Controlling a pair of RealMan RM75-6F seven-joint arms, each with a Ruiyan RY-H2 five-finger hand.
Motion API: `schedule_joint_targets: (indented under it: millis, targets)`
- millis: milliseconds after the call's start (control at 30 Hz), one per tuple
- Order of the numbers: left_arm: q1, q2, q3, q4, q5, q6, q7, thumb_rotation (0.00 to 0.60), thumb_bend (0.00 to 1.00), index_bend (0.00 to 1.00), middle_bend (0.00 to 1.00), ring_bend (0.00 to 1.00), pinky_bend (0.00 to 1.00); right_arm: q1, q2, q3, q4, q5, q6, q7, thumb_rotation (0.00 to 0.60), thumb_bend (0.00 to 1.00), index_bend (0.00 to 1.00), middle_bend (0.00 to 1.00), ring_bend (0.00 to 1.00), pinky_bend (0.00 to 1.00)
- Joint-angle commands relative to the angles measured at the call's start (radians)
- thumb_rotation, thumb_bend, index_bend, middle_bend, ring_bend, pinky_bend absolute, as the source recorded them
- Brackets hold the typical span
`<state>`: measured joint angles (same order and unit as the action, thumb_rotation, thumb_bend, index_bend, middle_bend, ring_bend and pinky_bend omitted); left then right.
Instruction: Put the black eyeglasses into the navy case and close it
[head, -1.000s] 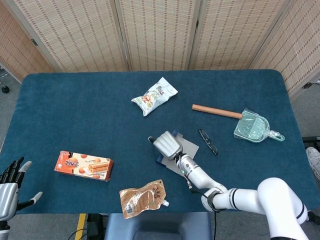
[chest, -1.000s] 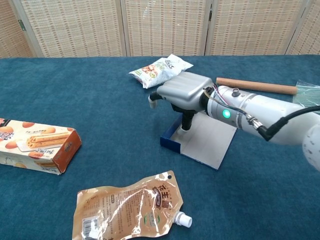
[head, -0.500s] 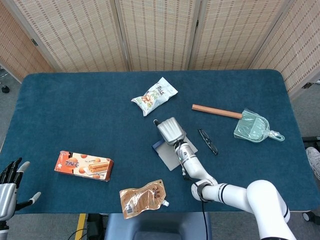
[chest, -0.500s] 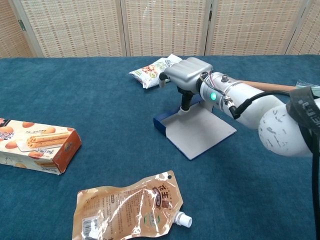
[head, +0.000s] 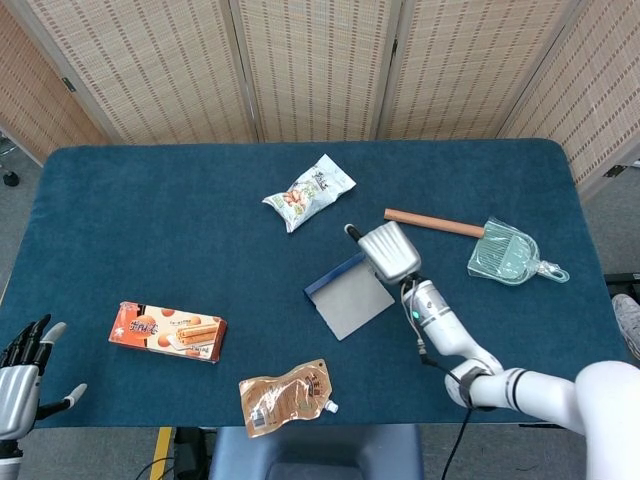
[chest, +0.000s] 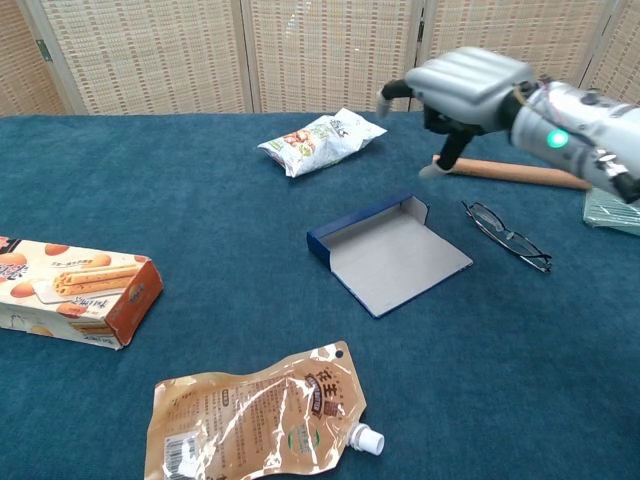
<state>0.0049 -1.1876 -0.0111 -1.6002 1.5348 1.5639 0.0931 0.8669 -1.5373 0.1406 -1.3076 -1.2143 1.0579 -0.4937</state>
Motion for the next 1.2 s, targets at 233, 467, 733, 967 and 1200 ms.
schedule_joint_targets:
  millis: [233,467,733,967,1200]
  targets:
    - [-0.022,-0.005,-0.001,-0.016,0.018,-0.020,0.021,0.600,0.19,0.15,0.06,0.04,0.18,-0.115,0.167,-0.073,-0.125,0.088,-0.056,0.013,0.600,0.51,0.25,1.00,1.00,1.00]
    - [-0.026,-0.010,0.003,-0.019,0.019,-0.026,0.027,0.600,0.19,0.15,0.06,0.04,0.18,-0.125,0.183,-0.080,-0.156,0.094,-0.099,0.032,0.600,0.79,0.25,1.00,1.00,1.00]
    - [-0.016,-0.010,0.006,-0.005,0.006,-0.021,0.012,0.600,0.19,0.15,0.06,0.04,0.18,-0.164,0.209,-0.145,-0.217,-0.018,-0.107,0.083,0.600,0.94,0.29,1.00,1.00,1.00]
    - [-0.022,-0.020,0.010,-0.003,0.018,-0.025,0.014,0.600,0.19,0.15,0.06,0.04,0.18,-0.196,0.212,-0.177,-0.208,-0.033,-0.118,0.083,0.600,0.98,0.29,1.00,1.00,1.00]
    - [-0.022,-0.015,0.009,-0.009,0.018,-0.021,0.020,0.600,0.19,0.15,0.06,0.04,0.18,-0.224,0.200,-0.206,-0.174,-0.057,-0.134,0.098,0.600,0.99,0.29,1.00,1.00,1.00]
